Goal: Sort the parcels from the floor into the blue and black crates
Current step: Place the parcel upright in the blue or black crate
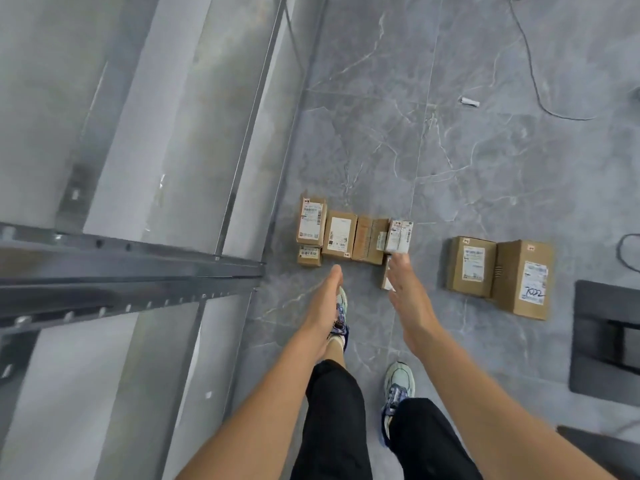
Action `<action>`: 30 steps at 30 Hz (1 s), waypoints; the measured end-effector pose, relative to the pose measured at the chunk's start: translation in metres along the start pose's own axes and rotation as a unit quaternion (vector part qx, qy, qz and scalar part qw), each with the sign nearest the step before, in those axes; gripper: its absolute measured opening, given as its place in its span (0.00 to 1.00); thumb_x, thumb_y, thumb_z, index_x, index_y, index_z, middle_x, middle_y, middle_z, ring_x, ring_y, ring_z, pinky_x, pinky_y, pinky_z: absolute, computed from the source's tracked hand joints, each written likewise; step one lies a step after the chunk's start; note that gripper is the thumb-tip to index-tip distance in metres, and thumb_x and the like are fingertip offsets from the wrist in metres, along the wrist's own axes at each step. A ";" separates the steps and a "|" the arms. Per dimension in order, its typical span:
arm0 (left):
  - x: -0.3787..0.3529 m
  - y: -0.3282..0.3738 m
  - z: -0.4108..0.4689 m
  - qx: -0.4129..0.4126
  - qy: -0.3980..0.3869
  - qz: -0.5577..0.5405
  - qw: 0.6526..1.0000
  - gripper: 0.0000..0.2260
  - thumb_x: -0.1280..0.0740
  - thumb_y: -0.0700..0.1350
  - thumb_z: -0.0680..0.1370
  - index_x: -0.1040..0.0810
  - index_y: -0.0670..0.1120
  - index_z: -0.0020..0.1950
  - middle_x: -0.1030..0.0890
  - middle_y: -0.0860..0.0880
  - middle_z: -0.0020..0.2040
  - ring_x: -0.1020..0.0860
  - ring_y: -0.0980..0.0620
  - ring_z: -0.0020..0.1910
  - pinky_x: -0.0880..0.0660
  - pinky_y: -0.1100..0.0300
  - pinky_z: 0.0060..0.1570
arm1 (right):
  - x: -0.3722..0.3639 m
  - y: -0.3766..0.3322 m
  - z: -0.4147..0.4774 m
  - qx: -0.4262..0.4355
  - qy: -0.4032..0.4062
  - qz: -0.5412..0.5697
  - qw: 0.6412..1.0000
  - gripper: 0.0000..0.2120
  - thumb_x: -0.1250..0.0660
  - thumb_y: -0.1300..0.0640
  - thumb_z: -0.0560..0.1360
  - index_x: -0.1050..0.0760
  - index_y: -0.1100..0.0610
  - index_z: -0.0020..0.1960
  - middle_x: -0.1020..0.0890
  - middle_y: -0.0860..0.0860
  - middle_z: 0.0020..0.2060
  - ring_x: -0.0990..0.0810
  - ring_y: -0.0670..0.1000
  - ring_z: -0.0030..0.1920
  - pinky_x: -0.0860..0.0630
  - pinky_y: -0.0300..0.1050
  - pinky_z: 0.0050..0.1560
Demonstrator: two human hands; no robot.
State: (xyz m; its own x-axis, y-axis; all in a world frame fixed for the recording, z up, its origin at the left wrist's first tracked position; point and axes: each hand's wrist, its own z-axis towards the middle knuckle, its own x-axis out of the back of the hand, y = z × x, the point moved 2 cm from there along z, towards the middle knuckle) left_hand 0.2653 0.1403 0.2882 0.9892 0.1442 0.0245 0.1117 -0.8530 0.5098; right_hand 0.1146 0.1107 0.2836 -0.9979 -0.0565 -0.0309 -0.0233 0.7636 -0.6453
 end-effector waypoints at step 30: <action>-0.028 -0.118 0.473 0.045 0.160 0.285 0.944 0.25 0.45 0.57 0.84 0.37 0.49 0.80 0.40 0.47 0.81 0.41 0.44 0.78 0.41 0.47 0.73 | -0.024 0.198 0.426 -0.131 0.001 -0.019 0.991 0.37 0.52 0.29 0.83 0.43 0.48 0.85 0.38 0.49 0.83 0.40 0.51 0.82 0.44 0.59 0.82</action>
State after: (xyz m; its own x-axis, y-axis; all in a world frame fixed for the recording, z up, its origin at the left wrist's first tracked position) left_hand 0.2687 -0.0003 -0.1798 0.8134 -0.2181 0.5392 -0.4078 -0.8749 0.2613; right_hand 0.1597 -0.0110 -0.1686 -0.9961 -0.0876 -0.0096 -0.0753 0.9021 -0.4250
